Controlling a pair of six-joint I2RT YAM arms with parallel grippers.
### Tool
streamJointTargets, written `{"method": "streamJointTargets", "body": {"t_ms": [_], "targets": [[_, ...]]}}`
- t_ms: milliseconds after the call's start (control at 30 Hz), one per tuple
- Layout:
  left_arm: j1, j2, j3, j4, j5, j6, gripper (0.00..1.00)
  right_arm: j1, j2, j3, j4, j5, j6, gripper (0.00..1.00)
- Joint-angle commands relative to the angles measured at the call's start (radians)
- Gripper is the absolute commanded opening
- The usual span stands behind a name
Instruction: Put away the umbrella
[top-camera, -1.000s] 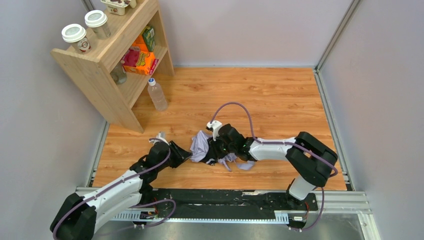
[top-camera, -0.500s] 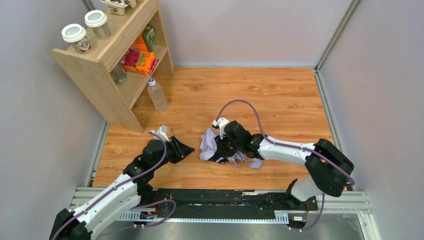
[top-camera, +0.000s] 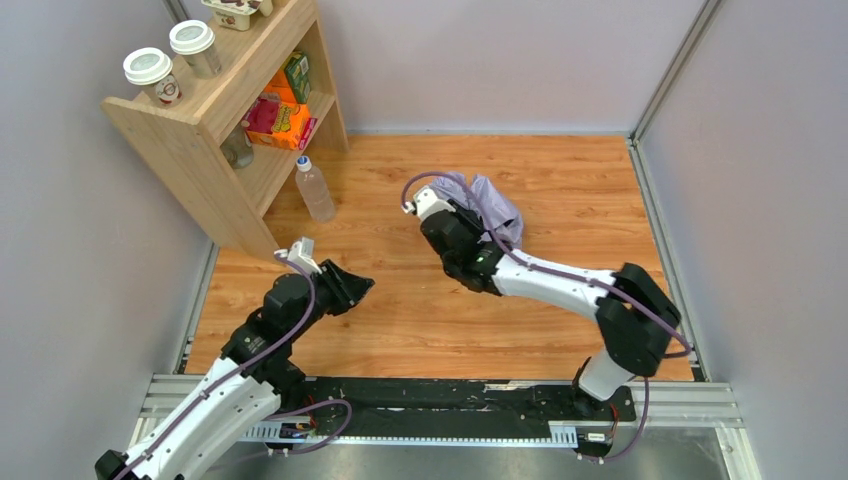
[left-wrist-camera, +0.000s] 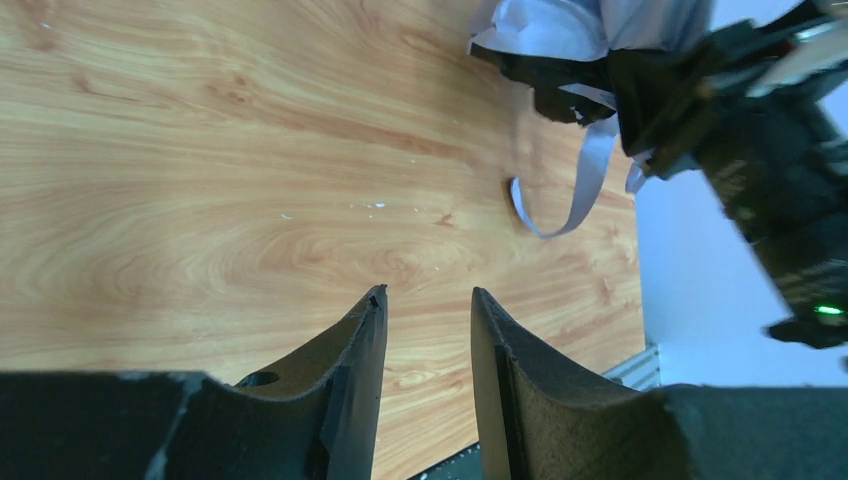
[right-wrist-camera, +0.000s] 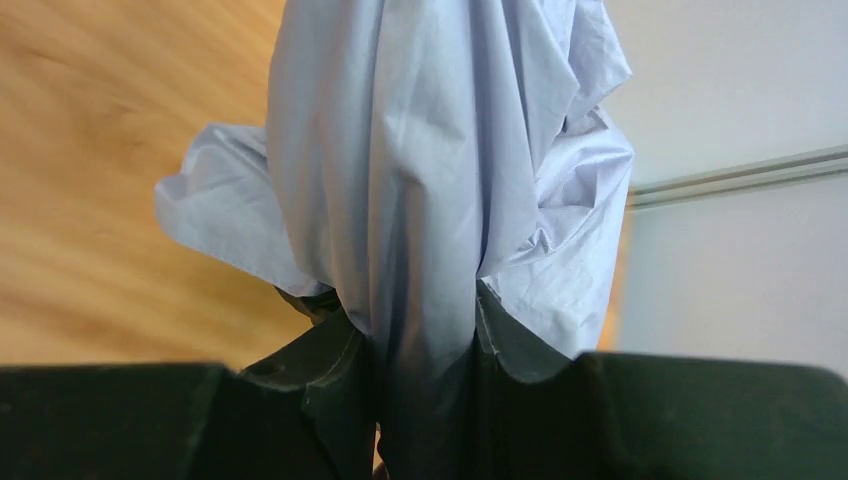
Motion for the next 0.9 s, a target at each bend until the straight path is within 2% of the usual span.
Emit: {"method": "streamJointTargets", "body": {"t_ms": [0,167,233,267,300,333,367,400,467,500,567,700,800,867], "targets": [[0.005,-0.076,0.045,-0.146,-0.106,0.016,0.43,0.042,0.176,-0.014,0.461,0.455,-0.552,0.0],[0.003,-0.216,0.041,-0.281,-0.149,0.0,0.43,0.14,0.431,-0.167,1.402,0.485,-1.201,0.0],[0.005,-0.268,0.039,-0.328,-0.164,-0.009,0.43,0.198,0.537,-0.215,1.601,0.453,-1.347,0.0],[0.003,-0.288,0.036,-0.344,-0.165,-0.012,0.43,0.226,0.572,-0.233,1.612,0.448,-1.349,0.0],[0.003,-0.314,0.031,-0.367,-0.172,-0.015,0.43,0.26,0.582,-0.262,1.57,0.436,-1.299,0.0],[0.005,-0.328,0.031,-0.382,-0.174,-0.024,0.44,0.289,0.568,-0.287,1.44,0.426,-1.209,0.0],[0.005,-0.346,0.03,-0.416,-0.178,-0.032,0.44,0.32,0.527,-0.293,1.234,0.417,-1.029,0.0],[0.005,-0.352,0.031,-0.428,-0.18,-0.046,0.44,0.35,0.445,-0.281,0.895,0.365,-0.772,0.0],[0.005,-0.368,0.033,-0.453,-0.175,-0.055,0.45,0.357,0.315,-0.186,0.271,0.109,-0.284,0.0],[0.003,-0.375,0.031,-0.452,-0.163,-0.055,0.45,0.346,0.291,-0.163,0.144,0.015,-0.174,0.0],[0.005,-0.372,0.028,-0.455,-0.149,-0.072,0.46,0.331,0.28,-0.141,0.004,-0.157,-0.056,0.0],[0.005,-0.343,0.021,-0.479,-0.129,-0.18,0.51,0.299,0.356,-0.105,-0.19,-0.469,0.005,0.0],[0.003,-0.297,0.03,-0.51,-0.117,-0.242,0.68,0.279,0.408,-0.065,-0.238,-0.641,0.033,0.0],[0.005,-0.276,0.033,-0.531,-0.109,-0.294,0.7,0.25,0.436,-0.033,-0.276,-0.757,0.061,0.0]]}}
